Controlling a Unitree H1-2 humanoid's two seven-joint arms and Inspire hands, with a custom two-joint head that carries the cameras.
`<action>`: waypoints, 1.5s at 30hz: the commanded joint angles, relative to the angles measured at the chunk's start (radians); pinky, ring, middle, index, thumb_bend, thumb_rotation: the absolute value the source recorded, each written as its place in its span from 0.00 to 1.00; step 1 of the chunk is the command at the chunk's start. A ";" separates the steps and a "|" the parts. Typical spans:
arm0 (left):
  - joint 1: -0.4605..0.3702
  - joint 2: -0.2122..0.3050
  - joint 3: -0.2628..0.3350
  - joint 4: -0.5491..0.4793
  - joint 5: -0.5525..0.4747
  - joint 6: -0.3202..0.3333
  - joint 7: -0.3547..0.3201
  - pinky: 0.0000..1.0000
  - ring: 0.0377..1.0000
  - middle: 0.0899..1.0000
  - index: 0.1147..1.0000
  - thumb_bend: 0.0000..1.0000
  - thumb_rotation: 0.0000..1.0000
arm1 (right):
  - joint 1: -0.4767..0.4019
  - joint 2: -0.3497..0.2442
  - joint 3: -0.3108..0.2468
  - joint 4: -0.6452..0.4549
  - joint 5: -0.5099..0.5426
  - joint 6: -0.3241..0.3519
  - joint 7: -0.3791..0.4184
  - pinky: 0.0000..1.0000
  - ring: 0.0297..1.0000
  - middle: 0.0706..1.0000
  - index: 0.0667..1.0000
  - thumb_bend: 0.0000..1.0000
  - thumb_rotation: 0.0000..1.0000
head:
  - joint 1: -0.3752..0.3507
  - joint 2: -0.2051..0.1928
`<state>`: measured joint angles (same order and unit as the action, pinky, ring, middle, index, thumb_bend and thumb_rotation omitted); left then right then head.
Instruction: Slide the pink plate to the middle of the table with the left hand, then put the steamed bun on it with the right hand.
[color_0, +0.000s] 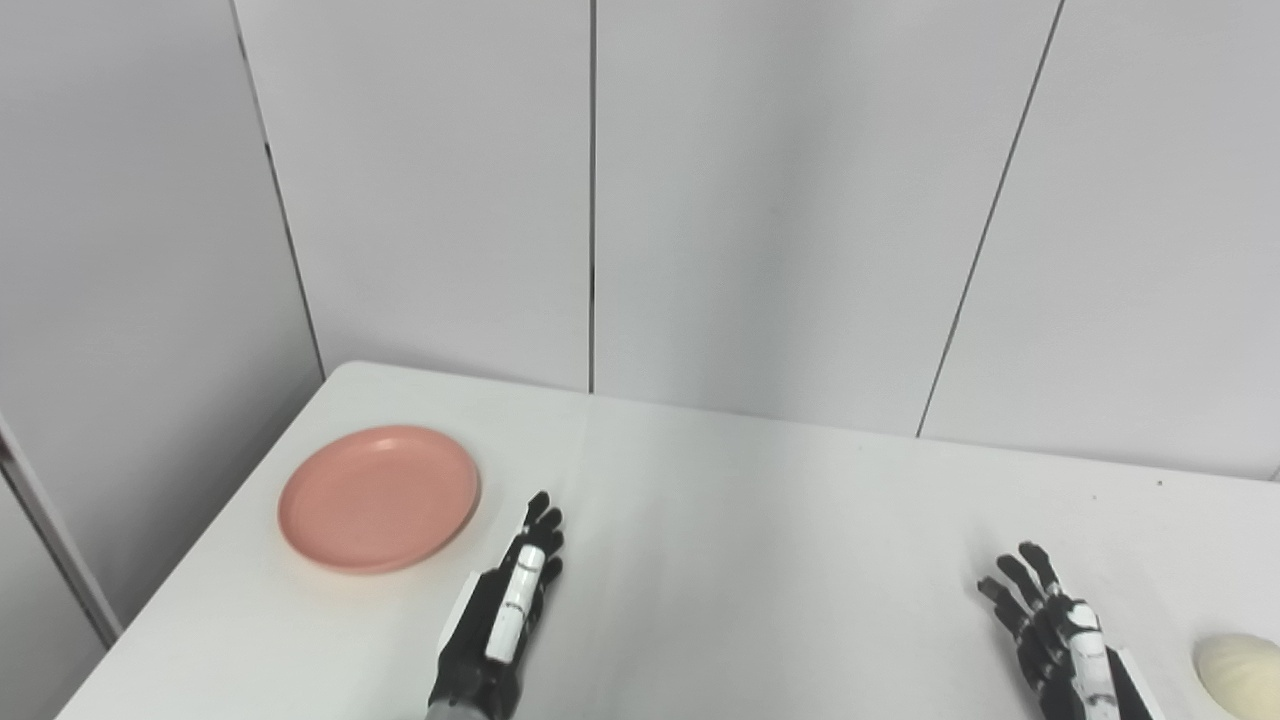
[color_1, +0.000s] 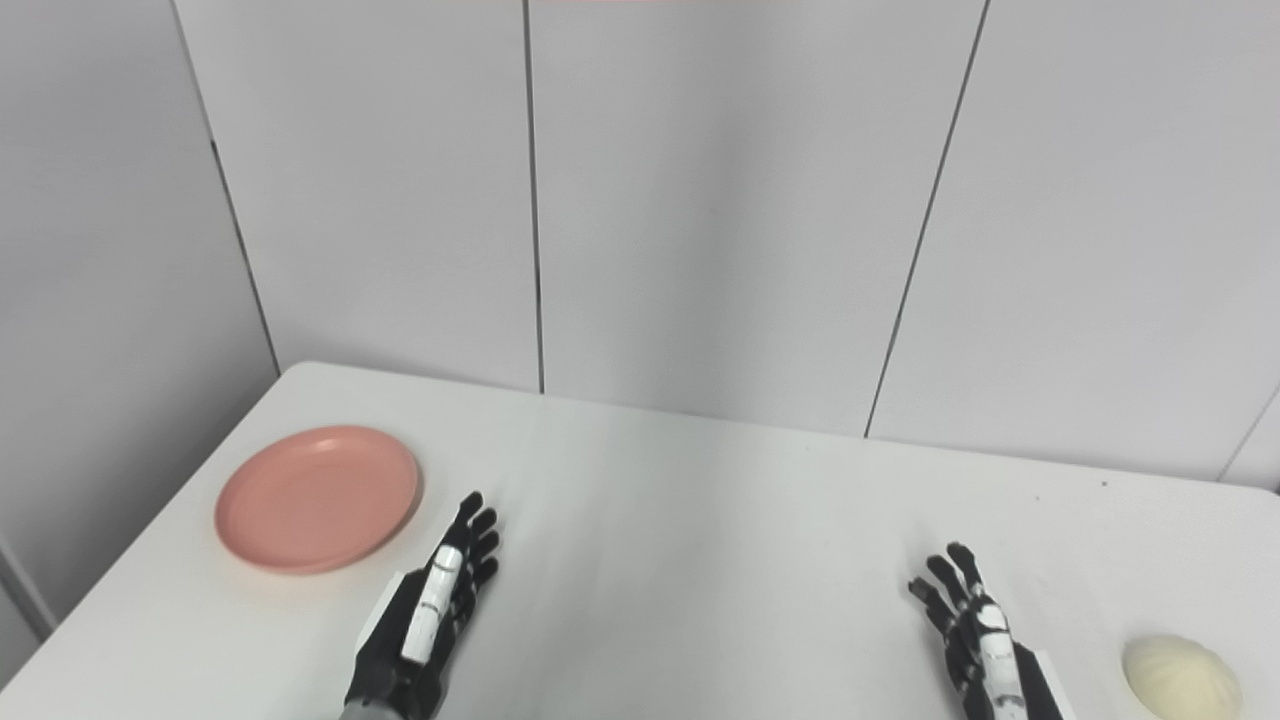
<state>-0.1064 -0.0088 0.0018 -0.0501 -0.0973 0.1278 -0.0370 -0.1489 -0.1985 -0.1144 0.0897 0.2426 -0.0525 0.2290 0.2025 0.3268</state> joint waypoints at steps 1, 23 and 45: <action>-0.038 0.007 0.012 -0.014 -0.021 -0.018 -0.011 1.00 1.00 1.00 1.00 0.77 0.91 | 0.025 0.036 0.017 0.037 -0.009 -0.051 -0.005 1.00 0.90 0.94 0.97 0.76 1.00 | -0.010 -0.005; -0.312 0.097 0.164 -0.118 -0.110 0.000 0.010 1.00 0.94 0.91 0.90 0.79 0.95 | 0.034 0.052 0.017 0.028 -0.031 -0.044 -0.012 1.00 0.89 0.94 0.99 0.79 0.99 | -0.037 0.029; -0.500 0.378 0.275 0.234 -0.080 -0.083 0.006 0.83 0.85 0.85 0.83 0.90 0.93 | 0.001 0.044 0.008 0.076 -0.035 -0.049 -0.025 0.98 0.86 0.93 0.97 0.81 0.96 | -0.047 0.039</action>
<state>-0.5500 0.3176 0.2571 0.1801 -0.1706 0.0943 -0.0286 -0.1700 -0.1752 -0.1136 0.1080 0.2087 -0.0584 0.2032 0.1549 0.3666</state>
